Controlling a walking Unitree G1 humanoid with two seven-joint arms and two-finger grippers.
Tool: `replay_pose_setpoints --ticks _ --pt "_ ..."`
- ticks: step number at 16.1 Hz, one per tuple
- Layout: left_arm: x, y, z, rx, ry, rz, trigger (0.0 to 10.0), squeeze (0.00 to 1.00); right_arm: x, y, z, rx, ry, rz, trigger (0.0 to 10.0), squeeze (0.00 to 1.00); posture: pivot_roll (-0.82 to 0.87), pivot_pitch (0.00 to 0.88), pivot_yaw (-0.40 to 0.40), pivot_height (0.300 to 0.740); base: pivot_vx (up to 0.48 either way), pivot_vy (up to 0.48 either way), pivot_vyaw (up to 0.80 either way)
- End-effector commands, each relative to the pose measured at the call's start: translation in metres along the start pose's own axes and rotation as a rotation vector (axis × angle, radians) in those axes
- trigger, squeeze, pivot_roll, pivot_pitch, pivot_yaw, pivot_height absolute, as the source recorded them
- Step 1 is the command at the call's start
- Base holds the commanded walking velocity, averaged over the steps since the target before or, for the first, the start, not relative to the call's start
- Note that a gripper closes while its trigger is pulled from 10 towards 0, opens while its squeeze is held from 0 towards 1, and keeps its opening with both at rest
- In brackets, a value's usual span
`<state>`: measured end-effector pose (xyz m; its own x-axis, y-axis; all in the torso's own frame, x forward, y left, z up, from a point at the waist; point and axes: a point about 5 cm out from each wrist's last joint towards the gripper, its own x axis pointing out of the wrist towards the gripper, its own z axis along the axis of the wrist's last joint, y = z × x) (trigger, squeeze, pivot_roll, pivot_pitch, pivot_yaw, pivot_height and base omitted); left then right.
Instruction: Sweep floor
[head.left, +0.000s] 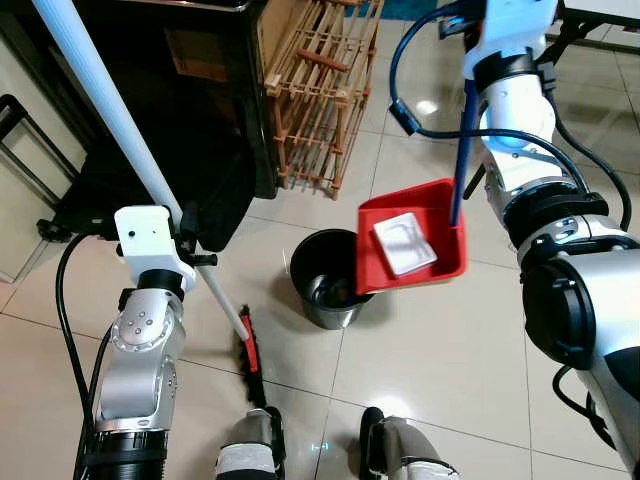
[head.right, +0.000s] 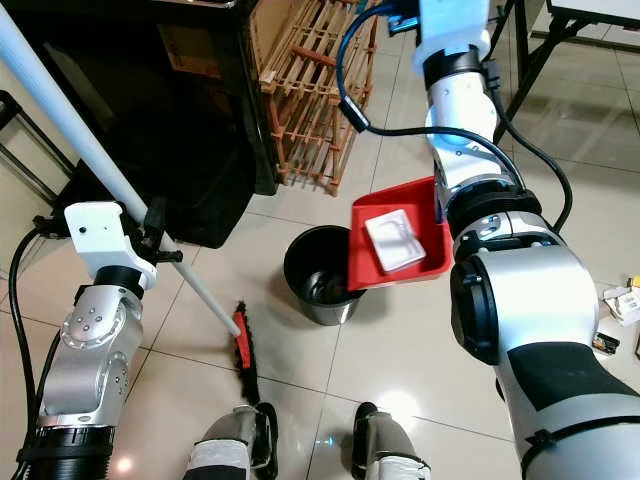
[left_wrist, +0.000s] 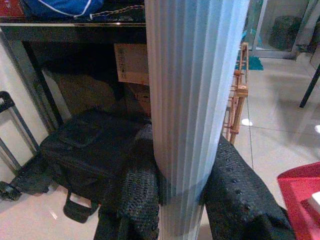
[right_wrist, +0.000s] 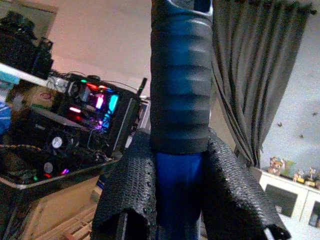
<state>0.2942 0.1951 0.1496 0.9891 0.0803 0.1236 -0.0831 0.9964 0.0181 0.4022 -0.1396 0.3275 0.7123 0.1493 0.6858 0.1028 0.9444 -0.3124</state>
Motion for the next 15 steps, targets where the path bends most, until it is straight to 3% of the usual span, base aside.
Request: replay_pose_setpoints --ticks 1,8,9,10,12,15 --pt "-0.0011 0.0008 0.0085 0.001 -0.042 0.002 10.0 0.00 0.0072 -0.0008 0.0152 -0.016 -0.092 0.013 10.0 0.00 0.12 0.199 0.020 0.740 0.000 0.000 0.00" --pt "-0.0011 0.0005 0.0087 0.001 -0.043 0.003 10.0 0.00 0.0067 0.0016 0.0160 -0.038 -0.105 0.025 10.0 0.00 0.12 0.200 0.018 0.740 0.000 0.000 0.00" --pt "-0.0011 0.0005 0.0087 0.001 -0.043 0.003 10.0 0.00 0.0068 0.0013 0.0154 -0.026 -0.098 0.023 10.0 0.00 0.12 0.198 0.019 0.740 0.000 0.000 0.00" --pt "-0.0012 0.0000 0.0084 -0.001 -0.043 0.002 10.0 0.00 0.0076 -0.0030 0.0115 0.047 -0.052 -0.021 10.0 0.00 0.12 0.198 0.016 0.740 0.000 0.000 0.00" --pt "-0.0009 -0.0003 0.0082 -0.002 -0.042 0.000 10.0 0.00 0.0064 0.0027 0.0145 -0.032 -0.090 0.025 10.0 0.00 0.11 0.197 0.017 0.740 0.000 0.000 0.00" --pt "-0.0007 -0.0002 0.0083 -0.002 -0.043 0.001 10.0 0.00 0.0058 0.0064 0.0152 -0.045 -0.100 0.042 10.0 0.00 0.12 0.197 0.016 0.740 0.000 0.000 0.00"
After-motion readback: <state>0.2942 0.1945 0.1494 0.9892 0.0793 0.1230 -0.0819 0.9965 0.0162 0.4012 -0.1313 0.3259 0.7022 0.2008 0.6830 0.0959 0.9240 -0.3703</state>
